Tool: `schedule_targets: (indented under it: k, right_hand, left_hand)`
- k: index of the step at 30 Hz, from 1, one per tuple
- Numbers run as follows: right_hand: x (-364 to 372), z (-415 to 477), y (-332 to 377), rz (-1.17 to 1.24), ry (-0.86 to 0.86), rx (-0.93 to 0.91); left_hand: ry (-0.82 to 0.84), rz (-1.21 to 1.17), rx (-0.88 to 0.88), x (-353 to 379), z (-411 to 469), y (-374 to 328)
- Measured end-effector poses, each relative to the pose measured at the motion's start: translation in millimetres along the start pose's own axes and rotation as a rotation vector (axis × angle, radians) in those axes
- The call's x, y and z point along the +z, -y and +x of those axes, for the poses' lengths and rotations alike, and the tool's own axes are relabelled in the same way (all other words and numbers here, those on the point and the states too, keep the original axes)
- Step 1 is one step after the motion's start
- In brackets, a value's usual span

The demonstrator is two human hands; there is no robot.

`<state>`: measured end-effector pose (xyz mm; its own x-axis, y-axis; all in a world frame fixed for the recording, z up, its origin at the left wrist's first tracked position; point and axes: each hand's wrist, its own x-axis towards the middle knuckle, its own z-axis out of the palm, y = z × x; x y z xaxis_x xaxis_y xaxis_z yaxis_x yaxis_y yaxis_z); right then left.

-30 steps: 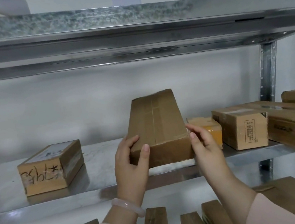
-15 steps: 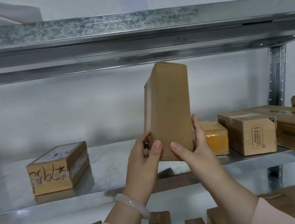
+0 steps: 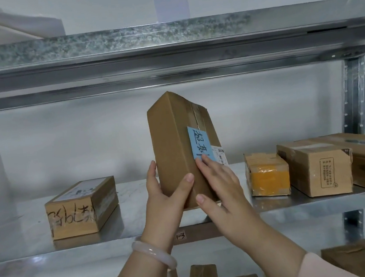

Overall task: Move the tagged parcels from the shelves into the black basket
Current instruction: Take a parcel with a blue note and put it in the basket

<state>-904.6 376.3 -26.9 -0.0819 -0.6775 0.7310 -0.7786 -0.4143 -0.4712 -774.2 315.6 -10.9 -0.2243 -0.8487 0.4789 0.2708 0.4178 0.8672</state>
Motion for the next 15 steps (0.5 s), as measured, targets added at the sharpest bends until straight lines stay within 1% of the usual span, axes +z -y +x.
schedule_targets:
  k: [3, 5, 7, 9, 10, 12, 15]
  right_hand:
    - [0.9, 0.3, -1.8, 0.030, 0.053, 0.008]
    - [0.5, 0.2, -1.6, 0.022, 0.065, -0.025]
    - [-0.6, 1.2, -2.5, -0.007, 0.009, -0.050]
    - [-5.9, 4.5, -1.8, 0.011, -0.077, 0.015]
    - [-9.2, 6.3, -1.0, 0.054, -0.090, 0.063]
    - [-11.8, 5.7, 1.0, 0.193, -0.041, 0.155]
    - [-2.1, -5.3, 7.6, 0.387, 0.030, 0.212]
  left_hand:
    - [-0.044, -0.005, -0.009, -4.9, -0.8, 0.8]
    - [-0.078, -0.013, -0.015, -9.5, -1.8, 3.4]
    - [-0.110, -0.046, -0.019, -15.8, -3.5, 5.9]
    - [-0.118, -0.097, -0.013, -23.4, -7.5, 5.1]
    - [-0.113, -0.122, -0.017, -28.1, -9.9, 4.8]
    - [-0.083, -0.172, -0.037, -39.1, -15.9, 5.9]
    - [-0.068, -0.169, -0.040, -57.5, -29.0, 5.2]
